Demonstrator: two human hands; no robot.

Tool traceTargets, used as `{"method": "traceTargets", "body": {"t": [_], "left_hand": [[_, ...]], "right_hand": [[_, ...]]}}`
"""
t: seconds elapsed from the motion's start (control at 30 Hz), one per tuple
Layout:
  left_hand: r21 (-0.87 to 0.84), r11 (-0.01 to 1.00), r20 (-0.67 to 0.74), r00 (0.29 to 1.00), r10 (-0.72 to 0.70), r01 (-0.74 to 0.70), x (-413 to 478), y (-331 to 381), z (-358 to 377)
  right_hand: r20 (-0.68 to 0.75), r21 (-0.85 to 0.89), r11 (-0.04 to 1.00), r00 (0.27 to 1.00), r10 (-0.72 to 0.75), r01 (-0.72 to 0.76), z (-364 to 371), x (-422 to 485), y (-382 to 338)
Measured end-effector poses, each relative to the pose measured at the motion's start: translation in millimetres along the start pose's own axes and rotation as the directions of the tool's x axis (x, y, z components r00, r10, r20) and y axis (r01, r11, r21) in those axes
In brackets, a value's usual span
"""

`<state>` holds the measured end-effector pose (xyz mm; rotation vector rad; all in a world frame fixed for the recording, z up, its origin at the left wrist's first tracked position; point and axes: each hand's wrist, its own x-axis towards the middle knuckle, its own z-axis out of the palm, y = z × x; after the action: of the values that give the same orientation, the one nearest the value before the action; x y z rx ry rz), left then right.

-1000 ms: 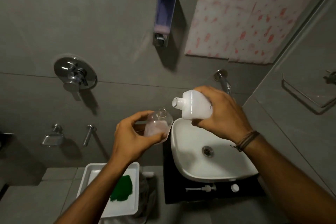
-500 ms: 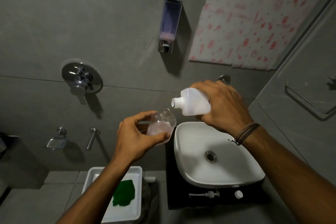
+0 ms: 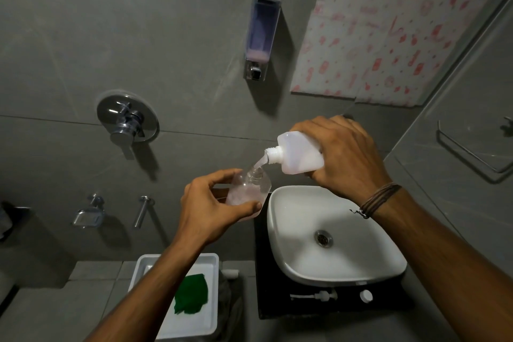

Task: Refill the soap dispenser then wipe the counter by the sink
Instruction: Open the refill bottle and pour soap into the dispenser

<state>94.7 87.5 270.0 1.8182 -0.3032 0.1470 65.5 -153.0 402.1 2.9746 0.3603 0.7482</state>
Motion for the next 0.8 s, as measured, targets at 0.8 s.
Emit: {"method": "traceTargets", "body": {"t": [0.8], "left_hand": [[0.027,1.0,-0.03,0.999,-0.012,0.013,2.8,-4.9,-3.2]], "right_hand": [[-0.035,-0.023,1.0,0.999,-0.015,0.015,-3.3,2.6,1.3]]}}
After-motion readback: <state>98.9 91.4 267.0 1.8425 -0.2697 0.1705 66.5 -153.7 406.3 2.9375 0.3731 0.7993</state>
